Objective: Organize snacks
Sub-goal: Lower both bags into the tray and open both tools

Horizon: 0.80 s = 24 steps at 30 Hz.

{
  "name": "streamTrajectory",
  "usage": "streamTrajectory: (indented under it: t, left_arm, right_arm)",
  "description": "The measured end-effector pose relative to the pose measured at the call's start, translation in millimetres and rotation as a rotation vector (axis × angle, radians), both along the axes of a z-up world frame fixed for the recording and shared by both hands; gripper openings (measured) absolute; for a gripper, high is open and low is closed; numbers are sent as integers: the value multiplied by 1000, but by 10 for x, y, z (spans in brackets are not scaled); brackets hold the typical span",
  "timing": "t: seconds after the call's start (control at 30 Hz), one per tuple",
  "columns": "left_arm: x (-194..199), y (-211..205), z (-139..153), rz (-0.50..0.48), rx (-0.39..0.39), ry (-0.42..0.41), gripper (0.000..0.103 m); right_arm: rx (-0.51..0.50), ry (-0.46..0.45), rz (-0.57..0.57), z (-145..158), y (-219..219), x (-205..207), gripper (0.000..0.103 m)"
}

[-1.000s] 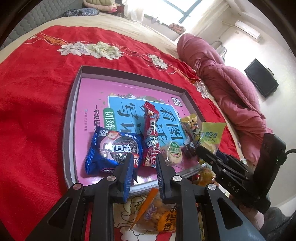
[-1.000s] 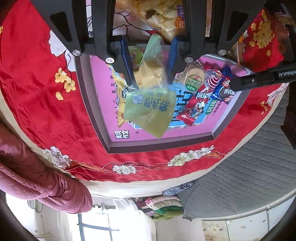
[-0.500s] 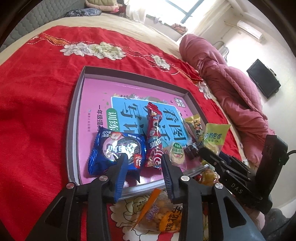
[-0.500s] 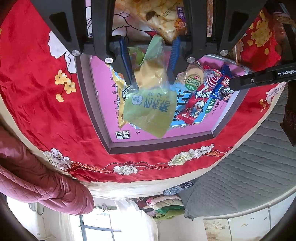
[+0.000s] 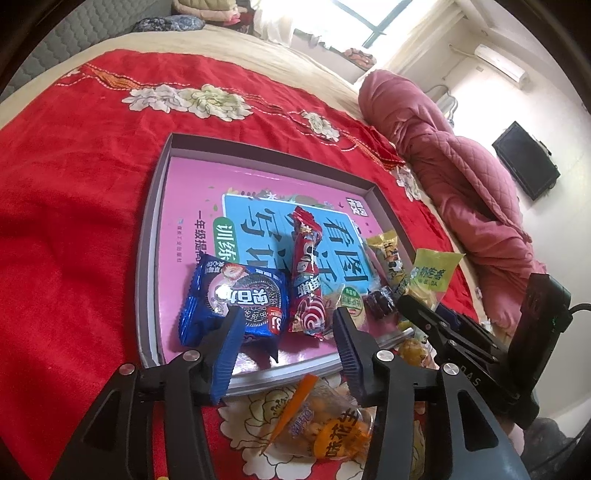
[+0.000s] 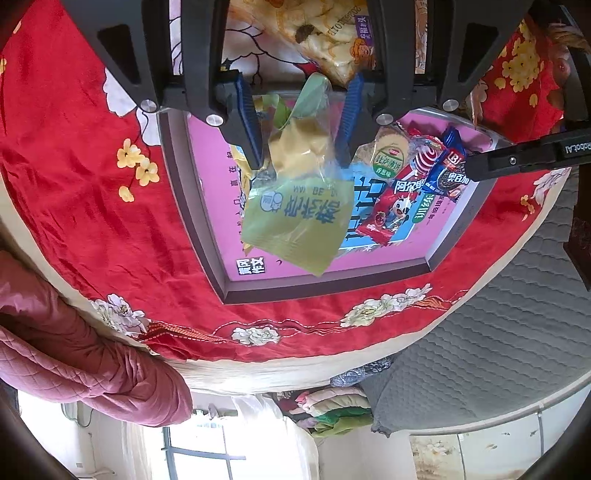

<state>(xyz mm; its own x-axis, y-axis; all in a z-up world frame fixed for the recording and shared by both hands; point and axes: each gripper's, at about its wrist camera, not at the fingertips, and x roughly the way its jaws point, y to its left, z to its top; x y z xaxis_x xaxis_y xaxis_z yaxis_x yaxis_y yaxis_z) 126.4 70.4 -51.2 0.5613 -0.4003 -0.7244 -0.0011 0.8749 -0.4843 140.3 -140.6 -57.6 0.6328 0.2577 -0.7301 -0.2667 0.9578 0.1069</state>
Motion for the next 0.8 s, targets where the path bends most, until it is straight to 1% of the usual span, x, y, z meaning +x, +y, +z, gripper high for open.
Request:
streamTrajectory:
  t: [0.4,0.57,0.73,0.8]
  left_arm:
    - [-35,0,67,-1,14,-19,56]
    - [-60,-4,106,-1,20,-31,61]
    - [-74,8,145,5,25,-42,61]
    - [-77,14,157,7,22,-45,62]
  right_arm:
    - [15,-11,-9,67,-16,-24,42]
    - [19,-20,-10,103,-25,-53,42]
    - [29,-27,-13,143,-43,-75,49]
    - [34,-29,-13,157,-59,-84,50]
